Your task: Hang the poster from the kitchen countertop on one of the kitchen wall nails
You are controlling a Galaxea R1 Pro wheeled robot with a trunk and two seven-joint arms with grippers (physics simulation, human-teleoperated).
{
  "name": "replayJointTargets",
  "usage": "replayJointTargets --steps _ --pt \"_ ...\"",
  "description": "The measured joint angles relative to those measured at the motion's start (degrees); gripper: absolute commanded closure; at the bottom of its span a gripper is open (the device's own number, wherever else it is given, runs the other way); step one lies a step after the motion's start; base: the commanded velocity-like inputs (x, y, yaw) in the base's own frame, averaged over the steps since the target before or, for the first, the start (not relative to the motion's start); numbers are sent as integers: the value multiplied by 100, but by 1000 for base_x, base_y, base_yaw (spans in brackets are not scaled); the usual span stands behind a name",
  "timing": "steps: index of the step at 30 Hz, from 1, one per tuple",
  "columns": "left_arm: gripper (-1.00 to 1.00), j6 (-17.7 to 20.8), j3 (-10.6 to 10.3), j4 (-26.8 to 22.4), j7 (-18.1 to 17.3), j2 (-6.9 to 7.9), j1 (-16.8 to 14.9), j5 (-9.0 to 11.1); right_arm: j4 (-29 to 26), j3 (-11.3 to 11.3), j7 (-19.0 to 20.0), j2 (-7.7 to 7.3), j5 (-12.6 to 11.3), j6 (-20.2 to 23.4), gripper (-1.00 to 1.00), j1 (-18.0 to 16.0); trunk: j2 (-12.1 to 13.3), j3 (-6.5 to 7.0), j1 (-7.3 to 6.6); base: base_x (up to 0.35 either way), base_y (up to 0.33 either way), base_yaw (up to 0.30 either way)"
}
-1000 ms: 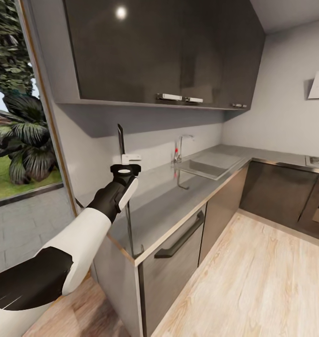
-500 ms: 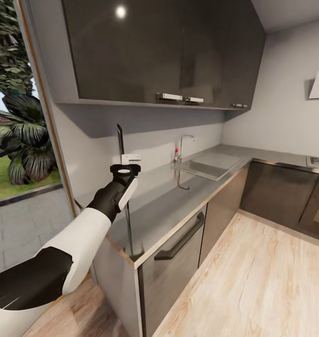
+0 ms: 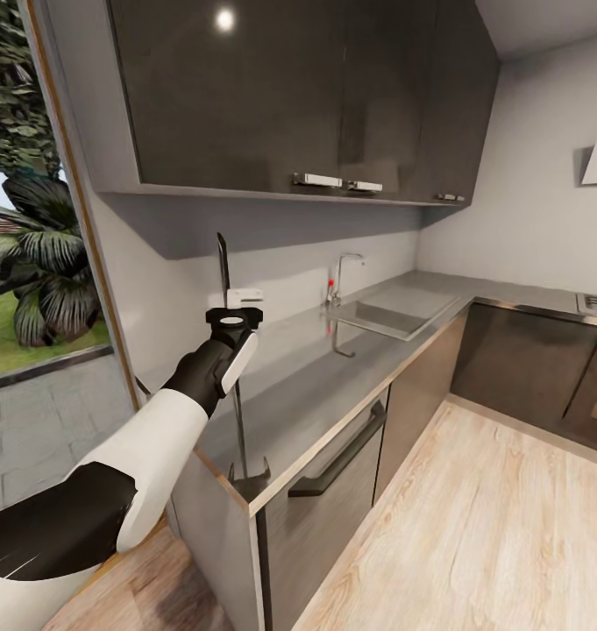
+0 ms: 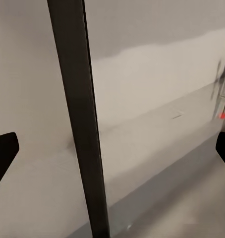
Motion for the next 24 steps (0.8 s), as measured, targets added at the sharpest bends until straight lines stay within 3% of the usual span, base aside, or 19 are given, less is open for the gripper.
replayJointTargets --steps 11,24 --pt "-100 0 92 2 0 0 0 1 0 0 0 0 1 0 -100 0 0 0 -1 11 0 0" --pt "-100 1 100 2 0 0 0 1 0 0 0 0 1 0 -100 0 0 0 -1 146 0 0"
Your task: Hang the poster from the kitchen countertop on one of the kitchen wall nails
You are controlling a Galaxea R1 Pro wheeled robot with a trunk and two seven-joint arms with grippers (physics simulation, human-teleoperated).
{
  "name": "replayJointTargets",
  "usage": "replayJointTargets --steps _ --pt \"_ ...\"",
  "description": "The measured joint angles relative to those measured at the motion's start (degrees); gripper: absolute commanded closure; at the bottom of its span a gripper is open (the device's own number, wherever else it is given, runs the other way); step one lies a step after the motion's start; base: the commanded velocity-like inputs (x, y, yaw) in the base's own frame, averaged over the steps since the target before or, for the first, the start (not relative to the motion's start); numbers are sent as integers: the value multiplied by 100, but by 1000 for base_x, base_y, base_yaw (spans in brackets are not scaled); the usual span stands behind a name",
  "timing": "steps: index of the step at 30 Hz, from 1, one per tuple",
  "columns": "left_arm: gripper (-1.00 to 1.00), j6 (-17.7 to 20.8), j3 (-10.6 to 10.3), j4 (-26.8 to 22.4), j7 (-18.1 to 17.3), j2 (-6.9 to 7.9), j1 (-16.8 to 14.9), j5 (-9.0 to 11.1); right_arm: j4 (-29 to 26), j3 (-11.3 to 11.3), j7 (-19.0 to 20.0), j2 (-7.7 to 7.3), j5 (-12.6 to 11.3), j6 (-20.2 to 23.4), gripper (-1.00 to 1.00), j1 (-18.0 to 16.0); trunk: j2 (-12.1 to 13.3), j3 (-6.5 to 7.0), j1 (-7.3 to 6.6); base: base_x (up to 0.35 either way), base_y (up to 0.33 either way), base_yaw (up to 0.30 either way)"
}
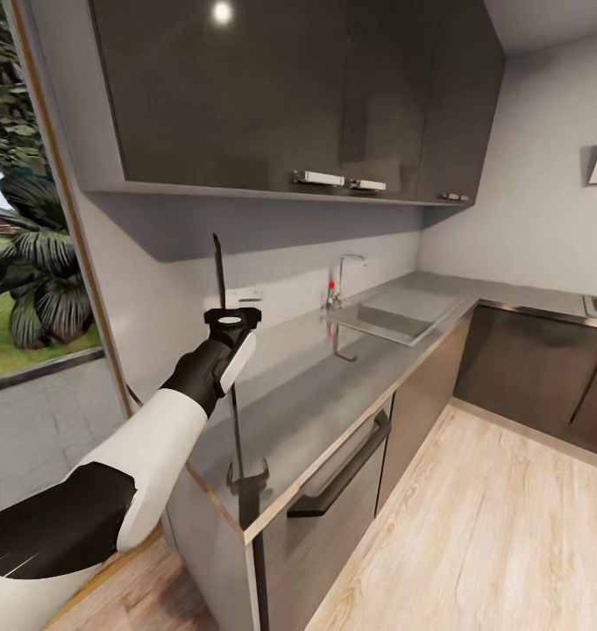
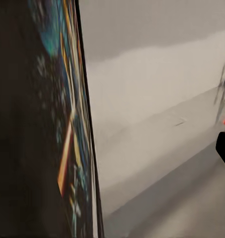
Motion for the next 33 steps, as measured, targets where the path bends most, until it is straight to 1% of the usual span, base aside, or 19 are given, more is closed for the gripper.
replayJointTargets --steps 3,4,9,12,20,32,33 --pt "-100 -1 1 0 0 0 0 0 0 0 0 0 0 0 -100 -1 0 0 0 13 0 0" --pt "100 -1 2 0 0 0 0 0 0 0 0 0 -1 0 -100 -1 0 0 1 8 0 0" --pt "100 6 6 0 4 0 0 -26 0 0 0 0 0 0 -100 -2 0 0 1 3 0 0" --pt "100 -10 2 0 4 0 0 11 57 6 0 0 0 0 -100 0 0 0 1 0 0 0" --pt "100 -11 1 -5 5 0 0 24 121 15 0 0 0 0 -100 -5 0 0 1 0 0 0" --pt "100 -6 3 -92 25 0 0 3 123 17 0 0 0 0 -100 -3 0 0 1 0 0 0" --pt "100 33 -2 -383 139 0 -2 -26 116 13 0 0 0 -7 -100 -4 -1 1 0 0 0 0"
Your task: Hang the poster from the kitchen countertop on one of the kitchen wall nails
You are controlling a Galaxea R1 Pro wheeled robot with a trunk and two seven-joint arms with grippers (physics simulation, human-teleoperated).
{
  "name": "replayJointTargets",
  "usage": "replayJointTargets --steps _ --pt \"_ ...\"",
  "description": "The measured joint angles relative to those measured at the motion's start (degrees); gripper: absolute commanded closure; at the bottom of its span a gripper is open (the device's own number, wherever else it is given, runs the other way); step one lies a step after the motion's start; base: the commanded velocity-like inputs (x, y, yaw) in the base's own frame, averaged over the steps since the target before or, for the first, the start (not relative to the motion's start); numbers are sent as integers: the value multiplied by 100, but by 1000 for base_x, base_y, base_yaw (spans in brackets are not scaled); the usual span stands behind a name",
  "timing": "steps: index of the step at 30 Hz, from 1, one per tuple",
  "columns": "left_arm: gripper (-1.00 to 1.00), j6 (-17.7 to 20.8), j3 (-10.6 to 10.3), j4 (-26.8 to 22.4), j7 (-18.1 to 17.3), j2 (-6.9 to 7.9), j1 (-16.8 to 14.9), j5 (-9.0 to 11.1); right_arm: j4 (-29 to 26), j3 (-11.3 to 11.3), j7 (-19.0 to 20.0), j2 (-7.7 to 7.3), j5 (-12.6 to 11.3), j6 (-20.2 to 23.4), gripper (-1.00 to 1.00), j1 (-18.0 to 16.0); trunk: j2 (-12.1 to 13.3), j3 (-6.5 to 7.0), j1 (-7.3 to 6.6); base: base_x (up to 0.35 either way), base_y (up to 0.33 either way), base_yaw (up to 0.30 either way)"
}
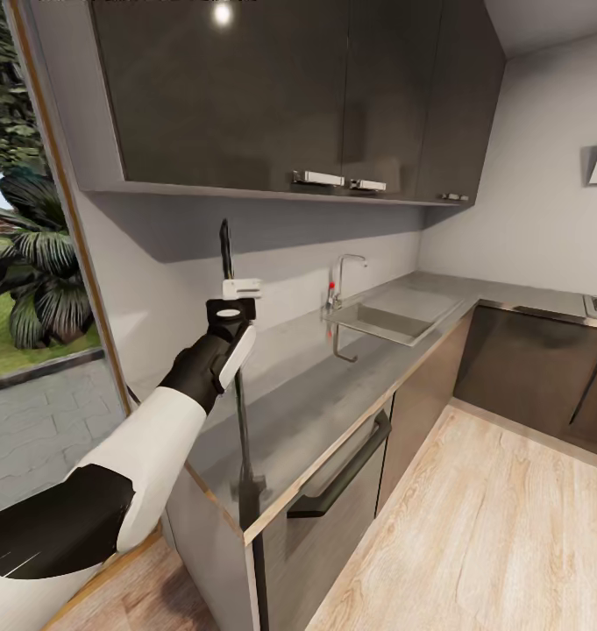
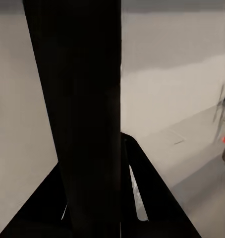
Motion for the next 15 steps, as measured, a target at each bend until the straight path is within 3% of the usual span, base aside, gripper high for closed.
replayJointTargets --steps 15 --pt "100 18 4 -198 10 0 2 41 -2 2 0 2 0 -2 -100 -2 1 -1 1 -11 0 0"
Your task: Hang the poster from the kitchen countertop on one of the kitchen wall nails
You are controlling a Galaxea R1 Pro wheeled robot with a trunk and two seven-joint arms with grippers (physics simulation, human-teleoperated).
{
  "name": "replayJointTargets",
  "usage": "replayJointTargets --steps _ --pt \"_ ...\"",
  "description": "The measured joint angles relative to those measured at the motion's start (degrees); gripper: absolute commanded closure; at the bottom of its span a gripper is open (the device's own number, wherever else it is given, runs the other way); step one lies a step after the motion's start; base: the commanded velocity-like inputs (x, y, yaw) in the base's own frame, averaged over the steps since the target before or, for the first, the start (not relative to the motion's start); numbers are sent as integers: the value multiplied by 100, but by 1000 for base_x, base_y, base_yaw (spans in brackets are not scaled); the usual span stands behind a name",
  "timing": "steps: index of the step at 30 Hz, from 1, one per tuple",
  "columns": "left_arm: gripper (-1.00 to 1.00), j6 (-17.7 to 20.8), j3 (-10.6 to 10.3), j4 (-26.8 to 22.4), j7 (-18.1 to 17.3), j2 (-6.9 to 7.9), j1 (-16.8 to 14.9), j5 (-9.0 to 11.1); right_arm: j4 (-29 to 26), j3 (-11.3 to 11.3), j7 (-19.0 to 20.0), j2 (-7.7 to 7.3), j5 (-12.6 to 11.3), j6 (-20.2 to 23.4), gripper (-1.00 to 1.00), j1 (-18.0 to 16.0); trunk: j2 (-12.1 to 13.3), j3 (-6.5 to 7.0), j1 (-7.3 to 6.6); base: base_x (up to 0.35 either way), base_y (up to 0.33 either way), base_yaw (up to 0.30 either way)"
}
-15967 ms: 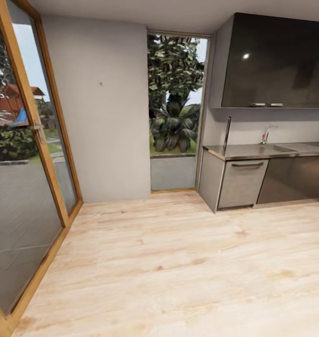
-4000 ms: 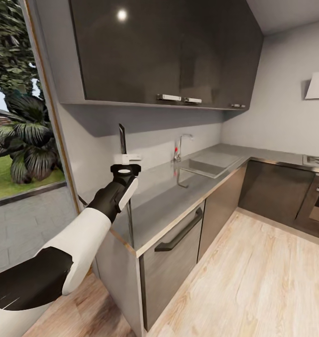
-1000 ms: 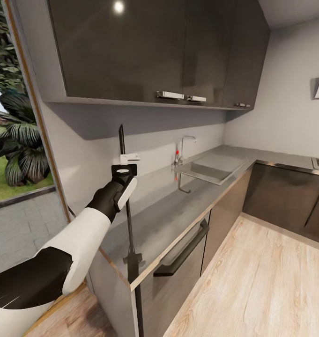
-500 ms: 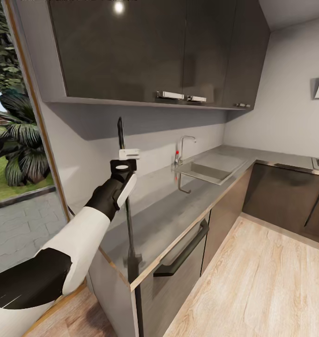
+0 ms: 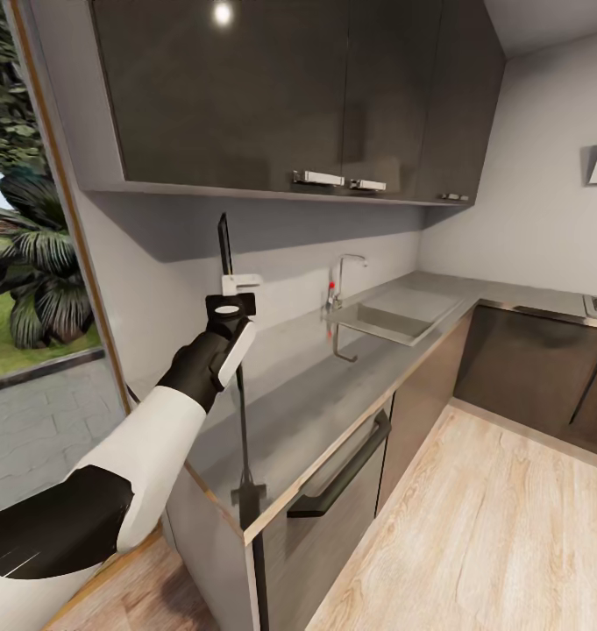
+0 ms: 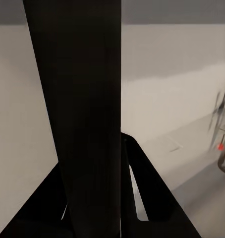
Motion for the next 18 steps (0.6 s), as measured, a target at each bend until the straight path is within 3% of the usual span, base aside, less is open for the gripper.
replayJointTargets --steps 18 --pt "100 7 -10 -7 -4 0 0 16 9 -7 0 -2 0 0 -100 1 1 0 3 -311 0 0"
